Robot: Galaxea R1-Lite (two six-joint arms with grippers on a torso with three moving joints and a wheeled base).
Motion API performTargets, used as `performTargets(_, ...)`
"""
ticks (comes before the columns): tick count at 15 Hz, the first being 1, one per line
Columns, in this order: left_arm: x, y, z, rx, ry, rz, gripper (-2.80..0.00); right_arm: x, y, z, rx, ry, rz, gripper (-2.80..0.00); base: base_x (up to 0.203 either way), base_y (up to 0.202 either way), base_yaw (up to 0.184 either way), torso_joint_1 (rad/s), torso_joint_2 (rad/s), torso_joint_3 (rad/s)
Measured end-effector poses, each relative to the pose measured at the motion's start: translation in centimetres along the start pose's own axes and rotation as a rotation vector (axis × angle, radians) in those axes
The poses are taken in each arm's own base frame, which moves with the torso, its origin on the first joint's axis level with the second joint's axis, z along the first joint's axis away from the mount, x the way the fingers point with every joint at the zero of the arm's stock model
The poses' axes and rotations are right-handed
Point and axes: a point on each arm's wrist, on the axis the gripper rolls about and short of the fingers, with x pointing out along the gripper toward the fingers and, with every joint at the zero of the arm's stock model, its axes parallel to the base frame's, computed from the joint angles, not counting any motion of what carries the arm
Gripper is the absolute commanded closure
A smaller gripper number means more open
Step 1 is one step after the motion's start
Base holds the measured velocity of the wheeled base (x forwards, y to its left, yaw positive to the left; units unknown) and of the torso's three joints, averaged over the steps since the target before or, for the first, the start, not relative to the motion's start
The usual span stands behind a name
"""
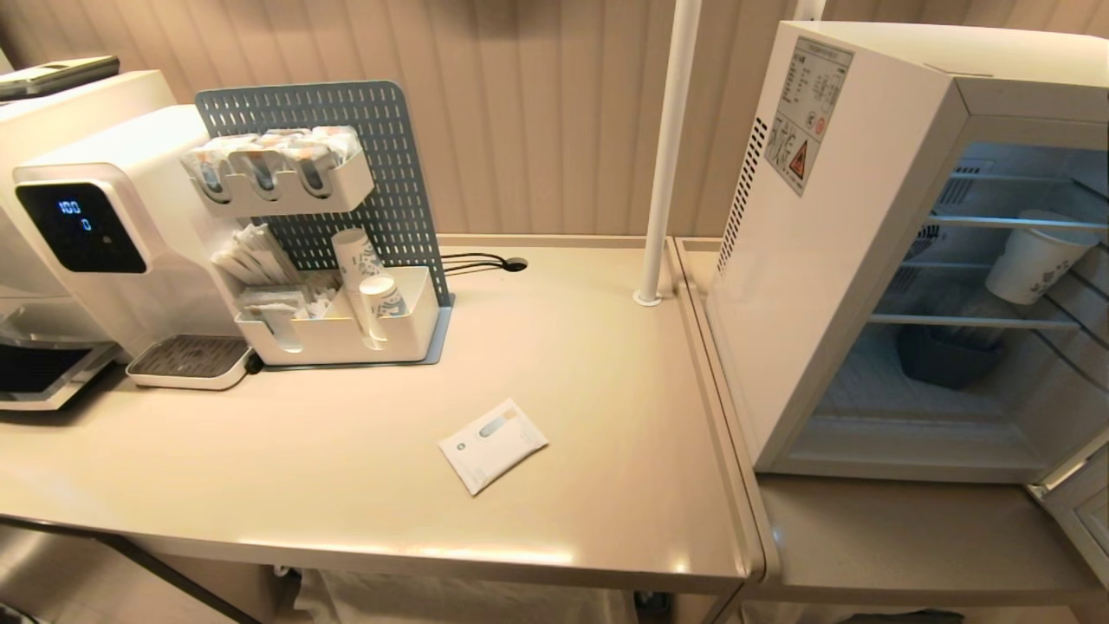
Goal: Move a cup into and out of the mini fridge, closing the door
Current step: Put the yoghurt in the freezer
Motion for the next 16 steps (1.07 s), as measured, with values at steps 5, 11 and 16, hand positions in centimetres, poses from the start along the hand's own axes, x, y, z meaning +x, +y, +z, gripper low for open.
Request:
performTargets(5,0.0,0.0,0.0,-0.002,0.0,0.0,0.0,-0.4,0.0,-3.3,0.008,0.192,-0.029,0.0,0.0,0.0,0.0,0.0,0.0,0.0)
performTargets(11,0.0,0.0,0.0,-0.002,0.0,0.0,0.0,-0.8,-0.2,-4.7,-0.013,0.339,-0.125,0.0,0.0,0.0,0.0,0.0,0.0,0.0)
performTargets(16,0.0,0.0,0.0,0.001,-0.001,0.0,0.0,-0.8,-0.2,-4.8,-0.01,0.338,-0.125,0.0,0.0,0.0,0.0,0.0,0.0,0.0)
